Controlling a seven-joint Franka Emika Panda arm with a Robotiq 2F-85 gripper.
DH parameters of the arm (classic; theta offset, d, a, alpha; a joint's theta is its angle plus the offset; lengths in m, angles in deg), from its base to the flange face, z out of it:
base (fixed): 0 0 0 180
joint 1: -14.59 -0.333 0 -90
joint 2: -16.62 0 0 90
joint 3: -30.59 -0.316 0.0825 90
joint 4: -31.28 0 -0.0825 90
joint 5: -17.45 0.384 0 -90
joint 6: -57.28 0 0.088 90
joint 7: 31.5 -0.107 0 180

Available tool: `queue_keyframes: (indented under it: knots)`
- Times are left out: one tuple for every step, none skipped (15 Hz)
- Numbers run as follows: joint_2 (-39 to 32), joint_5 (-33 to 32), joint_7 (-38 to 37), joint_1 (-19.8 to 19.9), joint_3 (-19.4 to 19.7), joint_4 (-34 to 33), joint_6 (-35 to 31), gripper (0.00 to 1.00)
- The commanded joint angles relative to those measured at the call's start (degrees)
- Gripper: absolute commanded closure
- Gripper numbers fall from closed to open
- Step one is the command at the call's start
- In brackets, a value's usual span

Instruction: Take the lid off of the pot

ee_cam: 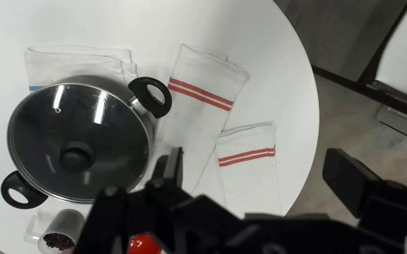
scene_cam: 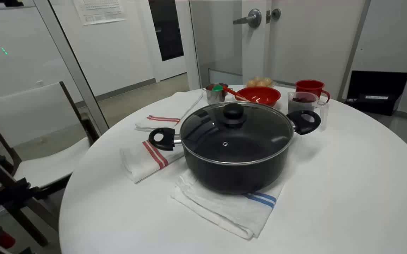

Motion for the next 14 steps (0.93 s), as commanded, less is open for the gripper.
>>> queue_keyframes:
  knots:
    - [-0.02, 0.28, 0.19, 0.59, -0.59, -0.08, 0.14, 0.00]
    - [-0.02, 0.28, 0.19, 0.59, -0.59, -0.08, 0.14, 0.00]
    - [-0.02, 0.28, 0.19, 0.59, -0.59, -0.08, 0.14, 0.00]
    - [-0.02, 0.28, 0.19, 0.59, -0.59, -0.08, 0.14, 0.00]
    - [-0.02, 0.28, 0.19, 0.59, -0.59, -0.08, 0.14, 0.00]
    - [-0.02, 0.28, 0.19, 0.59, -0.59, -0.08, 0.14, 0.00]
    - [-0.02, 0.28, 0.19, 0.59, -0.59, -0.08, 0.14, 0.00]
    - [-0.79, 0.35, 0.15, 0.66, -0.46, -0.63, 0.20, 0.00]
    - [-1.76, 0.58, -0.45, 0.88, -0.37, -1.17, -0.21, 0.00]
    - [-3.14, 0.93, -0.12, 0.96, 0.03, -2.12, 0.30, 0.00]
    - [-4.72, 1.15, -0.83, 1.40, 0.21, -2.99, 0.08, 0.00]
    - [-6.70, 1.30, -1.97, 2.02, 0.33, -4.13, -0.02, 0.00]
    - [-8.87, 1.01, -3.34, 2.85, 0.31, -5.27, -0.61, 0.00]
    - [-10.75, 1.32, -4.12, 3.39, 0.45, -6.43, -0.63, 0.00]
